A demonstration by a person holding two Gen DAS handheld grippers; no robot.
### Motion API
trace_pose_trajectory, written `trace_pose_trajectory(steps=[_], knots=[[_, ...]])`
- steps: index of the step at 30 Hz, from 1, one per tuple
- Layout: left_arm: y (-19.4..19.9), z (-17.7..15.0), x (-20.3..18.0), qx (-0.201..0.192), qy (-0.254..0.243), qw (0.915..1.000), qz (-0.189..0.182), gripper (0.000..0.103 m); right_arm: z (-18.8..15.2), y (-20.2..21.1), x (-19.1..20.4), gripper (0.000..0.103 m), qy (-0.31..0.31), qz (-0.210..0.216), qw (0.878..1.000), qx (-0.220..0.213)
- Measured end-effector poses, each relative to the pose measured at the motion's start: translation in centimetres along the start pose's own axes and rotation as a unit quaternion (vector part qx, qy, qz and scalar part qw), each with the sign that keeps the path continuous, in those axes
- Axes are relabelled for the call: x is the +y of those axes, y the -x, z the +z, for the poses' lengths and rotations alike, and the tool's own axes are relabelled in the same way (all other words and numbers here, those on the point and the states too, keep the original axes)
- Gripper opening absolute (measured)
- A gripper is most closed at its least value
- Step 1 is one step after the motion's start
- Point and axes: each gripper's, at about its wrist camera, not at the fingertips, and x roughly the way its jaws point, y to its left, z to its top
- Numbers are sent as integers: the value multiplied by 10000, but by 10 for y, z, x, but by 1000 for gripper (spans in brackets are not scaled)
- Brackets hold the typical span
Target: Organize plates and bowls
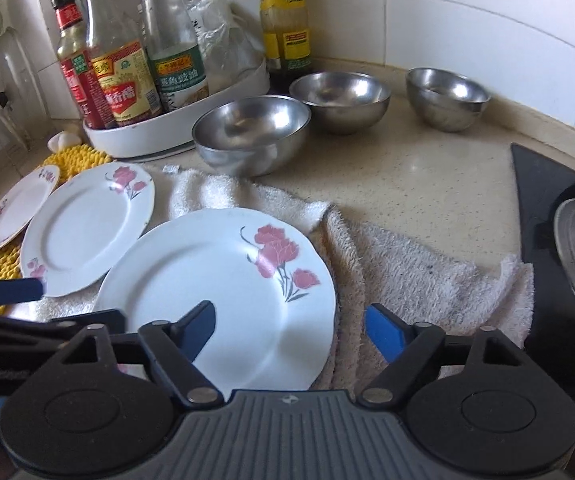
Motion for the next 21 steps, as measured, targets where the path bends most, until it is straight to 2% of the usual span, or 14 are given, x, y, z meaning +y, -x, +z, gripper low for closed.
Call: trace_pose_trajectory(steps=[4,9,13,16,21], knots=[[-14,2,-6,233,13,9997,-70,93,3,-10,-12,88,-40,230,9994,240],[-26,4,-9,481,22,9988,-57,89,3,-21,-16,87,-25,315,9987,389],[-34,7,-3,603,74,9971,-447,80,7,-24,-15,86,5,311,9984,482],[-37,13,-4,602,-134,9965,-560,77,6,-23,-12,84,14,273,9981,558],[-42,20,-5,663,-485,9940,-728,73,6,-25,-12,86,33,274,9979,585]])
